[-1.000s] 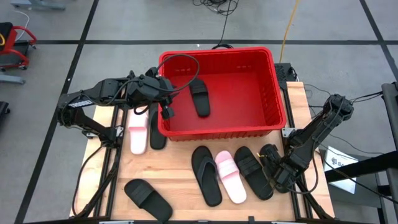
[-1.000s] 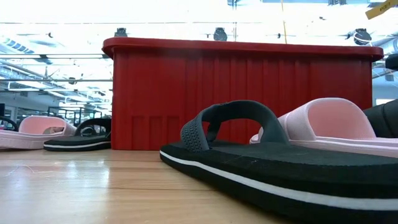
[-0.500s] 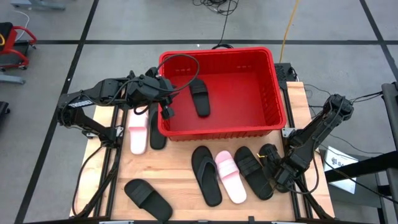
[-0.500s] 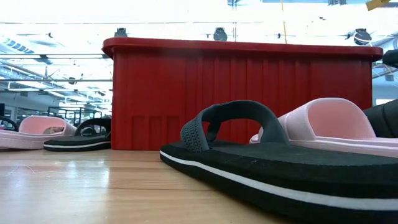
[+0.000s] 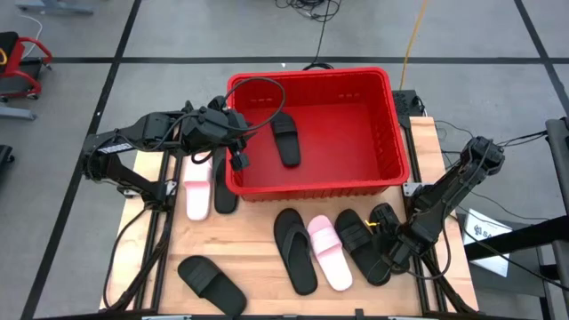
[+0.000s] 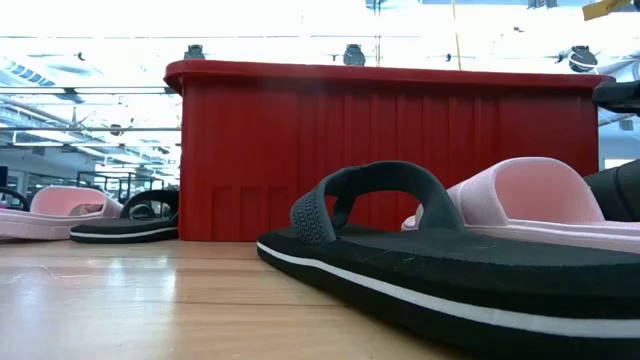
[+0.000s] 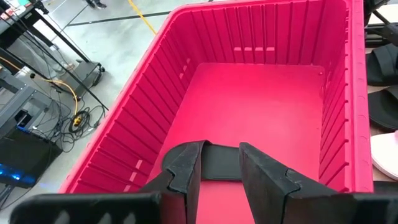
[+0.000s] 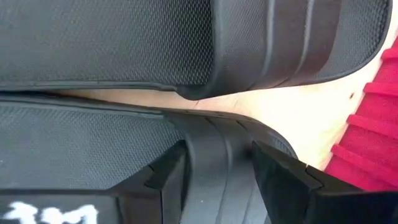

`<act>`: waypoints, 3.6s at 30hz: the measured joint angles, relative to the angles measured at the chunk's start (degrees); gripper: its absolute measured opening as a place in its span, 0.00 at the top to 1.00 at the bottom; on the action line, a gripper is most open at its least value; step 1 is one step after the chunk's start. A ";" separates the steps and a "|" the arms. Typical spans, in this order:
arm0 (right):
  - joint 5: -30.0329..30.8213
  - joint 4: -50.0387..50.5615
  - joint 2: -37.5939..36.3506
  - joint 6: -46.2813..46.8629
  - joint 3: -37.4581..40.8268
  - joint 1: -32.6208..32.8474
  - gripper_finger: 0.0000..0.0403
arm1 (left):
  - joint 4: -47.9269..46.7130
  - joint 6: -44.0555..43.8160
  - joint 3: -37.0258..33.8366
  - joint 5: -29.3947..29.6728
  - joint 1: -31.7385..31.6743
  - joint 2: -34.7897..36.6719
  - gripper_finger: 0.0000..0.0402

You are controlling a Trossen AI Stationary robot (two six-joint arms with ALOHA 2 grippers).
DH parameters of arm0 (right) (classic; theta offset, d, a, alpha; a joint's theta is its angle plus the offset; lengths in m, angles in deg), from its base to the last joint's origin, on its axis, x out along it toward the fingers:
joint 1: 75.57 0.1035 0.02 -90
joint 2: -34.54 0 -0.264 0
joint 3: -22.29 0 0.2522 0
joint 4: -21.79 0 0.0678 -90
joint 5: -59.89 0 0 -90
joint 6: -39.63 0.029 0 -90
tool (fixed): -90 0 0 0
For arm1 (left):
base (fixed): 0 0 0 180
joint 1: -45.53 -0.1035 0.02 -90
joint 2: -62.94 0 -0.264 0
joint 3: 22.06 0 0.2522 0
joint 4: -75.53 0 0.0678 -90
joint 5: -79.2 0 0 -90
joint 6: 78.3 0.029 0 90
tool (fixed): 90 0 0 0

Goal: Pick and place slides into bin
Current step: Put the right black slide into the red bin

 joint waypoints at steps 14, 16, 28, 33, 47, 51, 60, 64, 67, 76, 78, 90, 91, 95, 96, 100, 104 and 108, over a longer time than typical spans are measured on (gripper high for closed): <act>-1.48 1.24 0.02 5.56 0.14 -0.45 0.98 | -0.19 0.03 0.00 -0.95 0.01 0.00 0.72; -1.79 3.53 0.03 7.12 -1.14 -0.99 0.99 | -0.18 0.03 0.00 -0.95 0.02 0.00 0.72; -5.62 17.02 0.05 11.99 -15.26 -2.28 1.00 | -0.18 -0.84 0.00 -3.27 -0.01 0.00 0.72; -5.16 20.58 0.05 12.50 -22.03 -2.29 1.00 | -0.18 -2.00 0.00 -8.31 -0.01 0.00 0.72; 10.18 22.23 0.01 -0.71 -36.46 -6.94 1.00 | -0.18 -8.46 0.00 -13.66 -0.01 0.00 0.72; 19.06 20.83 0.01 -8.34 -38.88 -9.46 1.00 | -0.08 -11.43 0.00 -18.59 -0.22 0.00 0.72; 35.92 5.81 0.01 -36.13 -39.56 -15.69 1.00 | 0.24 -18.88 0.00 -26.41 -0.18 0.00 0.72; 42.26 -5.18 -0.03 -53.23 -39.62 -19.13 1.00 | 0.32 -20.85 0.00 -26.42 -0.18 0.00 0.72; 44.35 -14.99 0.01 -65.82 -39.62 -21.14 1.00 | 0.65 -20.87 0.00 -26.46 -0.18 0.00 0.72; 36.97 -25.62 0.57 -84.21 -39.62 -26.50 1.00 | 9.53 -22.76 0.08 -32.66 -0.56 -1.11 0.72; 36.82 -25.89 1.40 -85.75 -39.62 -27.54 1.00 | 11.43 -23.88 0.08 -34.91 -1.04 -2.06 0.72; 36.86 -30.42 6.10 -98.74 -39.60 -29.51 1.00 | 17.20 -24.88 0.02 -44.12 -5.73 -8.23 0.72; 36.87 -31.07 6.41 -99.16 -39.60 -29.49 1.00 | 16.82 -24.88 0.01 -44.84 -6.02 -8.36 0.72; 36.64 -31.81 6.74 -99.32 -39.57 -29.40 1.00 | 16.98 -24.47 0.00 -46.04 -6.90 -9.86 0.72; 36.65 -32.18 6.70 -99.30 -39.57 -29.42 1.00 | 16.87 -24.47 -0.09 -46.02 -7.01 -10.03 0.72; 36.78 -34.00 6.66 -99.47 -39.57 -29.44 1.00 | 17.81 -23.58 0.04 -47.63 -7.81 -10.72 0.72; 36.76 -33.89 6.65 -100.24 -39.57 -29.40 1.00 | 18.28 -23.33 0.03 -48.93 -8.20 -11.90 0.72; 36.82 -34.12 6.66 -100.87 -39.55 -29.46 1.00 | 18.31 -22.45 0.02 -48.83 -8.82 -11.78 0.72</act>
